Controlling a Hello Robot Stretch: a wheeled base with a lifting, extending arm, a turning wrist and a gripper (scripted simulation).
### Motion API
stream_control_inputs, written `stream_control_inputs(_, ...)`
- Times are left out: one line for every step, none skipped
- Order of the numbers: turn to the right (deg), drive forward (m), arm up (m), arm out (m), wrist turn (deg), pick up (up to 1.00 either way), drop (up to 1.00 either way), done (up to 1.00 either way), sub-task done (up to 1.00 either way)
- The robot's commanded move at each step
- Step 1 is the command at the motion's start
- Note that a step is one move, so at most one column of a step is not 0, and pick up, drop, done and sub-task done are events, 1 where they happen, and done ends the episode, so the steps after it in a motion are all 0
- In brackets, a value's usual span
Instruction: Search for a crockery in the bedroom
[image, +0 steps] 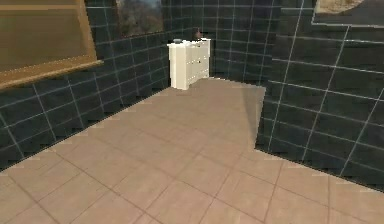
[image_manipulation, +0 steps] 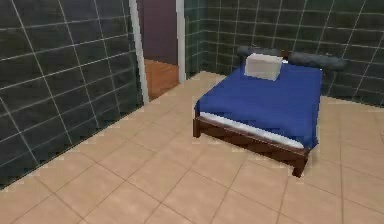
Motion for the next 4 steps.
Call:
stream_control_inputs(0.0,1.00,0.00,0.00,0.0,0.00,0.00,0.00,0.00)
stream_control_inputs(-3.0,0.00,0.00,0.00,0.0,0.00,0.00,0.00,0.00)
stream_control_inputs(0.0,1.00,0.00,0.00,0.0,0.00,0.00,0.00,0.00)
stream_control_inputs(0.0,0.90,0.00,0.00,0.0,0.00,0.00,0.00,0.00)
